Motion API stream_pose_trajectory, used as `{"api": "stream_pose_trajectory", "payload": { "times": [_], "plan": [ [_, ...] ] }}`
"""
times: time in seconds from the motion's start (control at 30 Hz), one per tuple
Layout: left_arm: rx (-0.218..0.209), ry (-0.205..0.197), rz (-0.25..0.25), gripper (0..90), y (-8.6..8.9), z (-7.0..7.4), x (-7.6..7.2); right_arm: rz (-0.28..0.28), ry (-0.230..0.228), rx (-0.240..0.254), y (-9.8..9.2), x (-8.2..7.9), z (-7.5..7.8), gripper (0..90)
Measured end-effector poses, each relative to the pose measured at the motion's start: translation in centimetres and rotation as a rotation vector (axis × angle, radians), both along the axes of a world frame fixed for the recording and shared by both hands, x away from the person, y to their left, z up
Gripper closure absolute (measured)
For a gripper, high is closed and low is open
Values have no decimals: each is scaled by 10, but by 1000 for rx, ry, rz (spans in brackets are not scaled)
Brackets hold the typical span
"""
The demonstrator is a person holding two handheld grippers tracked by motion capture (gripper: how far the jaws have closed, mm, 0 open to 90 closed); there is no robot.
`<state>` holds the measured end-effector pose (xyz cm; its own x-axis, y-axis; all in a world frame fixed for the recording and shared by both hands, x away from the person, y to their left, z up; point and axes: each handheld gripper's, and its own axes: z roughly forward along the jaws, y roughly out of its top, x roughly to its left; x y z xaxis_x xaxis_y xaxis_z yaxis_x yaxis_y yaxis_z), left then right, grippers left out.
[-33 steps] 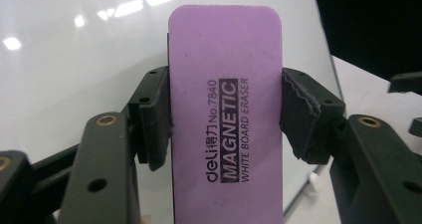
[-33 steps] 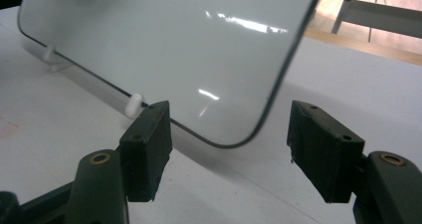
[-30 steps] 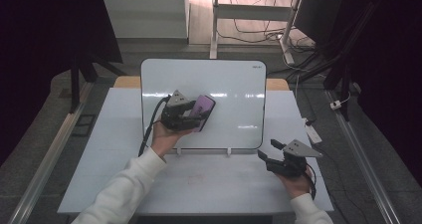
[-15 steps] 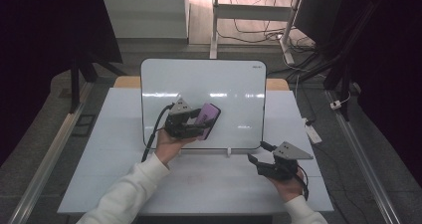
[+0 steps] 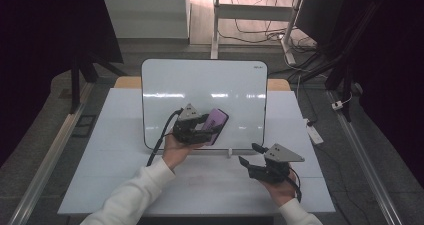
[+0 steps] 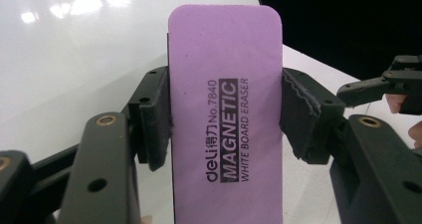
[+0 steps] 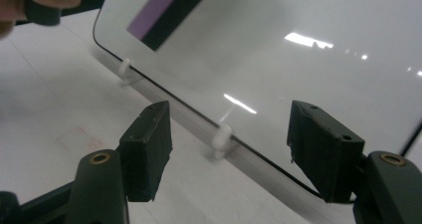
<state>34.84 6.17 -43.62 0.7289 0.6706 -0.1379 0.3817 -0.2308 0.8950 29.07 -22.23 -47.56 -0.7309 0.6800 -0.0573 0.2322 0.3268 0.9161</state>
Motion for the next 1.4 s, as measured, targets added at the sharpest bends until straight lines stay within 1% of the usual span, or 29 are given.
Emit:
{"api": "stream_pose_trajectory", "payload": {
  "times": [0.13, 0.23, 0.3, 0.4, 0.5, 0.53, 0.7, 0.8, 0.9, 0.93, 1.07, 1.13, 1.17, 1.23, 1.4],
  "plan": [
    [-6, -2, -4, 418, -4, -1, 0, 6, 17, 26, 12, 0, 3, 340],
    [-5, -1, -12, 418, -8, -3, -1, 6, 6, 25, 20, -1, 4, 340],
    [-3, -3, -18, 418, -12, -5, -2, 6, 11, 43, 26, 0, 4, 340],
    [-2, -1, -26, 418, -15, -6, -3, -5, 28, 64, 34, 2, 5, 340],
    [1, -1, -31, 417, -18, -7, -3, -17, 28, 77, 42, 3, 6, 341],
    [1, -2, -32, 418, -18, -7, -4, -21, 30, 87, 44, 3, 6, 354],
    [4, -1, -39, 417, -21, -7, -5, -33, 58, 112, 53, 7, 4, 365],
    [4, -2, -44, 417, -22, -7, -6, -47, 74, 121, 56, 11, 2, 382],
    [10, -5, -47, 417, -23, -8, -7, -57, 106, 157, 57, 15, 1, 418],
    [17, -11, -40, 417, -23, -8, -8, -58, 115, 167, 56, 16, 1, 433],
    [16, -9, -28, 417, -23, -8, -7, -47, 153, 201, 56, 20, -1, 487],
    [18, -9, -22, 417, -23, -9, -7, -45, 178, 229, 56, 21, -2, 504],
    [26, -11, -21, 416, -23, -9, -8, -44, 184, 237, 56, 21, -2, 509],
    [33, -15, -18, 416, -25, -10, -8, -46, 184, 237, 57, 21, -2, 518],
    [31, -3, -28, 417, -26, -12, -8, -50, 230, 276, 55, 24, -4, 522]
  ]
}}
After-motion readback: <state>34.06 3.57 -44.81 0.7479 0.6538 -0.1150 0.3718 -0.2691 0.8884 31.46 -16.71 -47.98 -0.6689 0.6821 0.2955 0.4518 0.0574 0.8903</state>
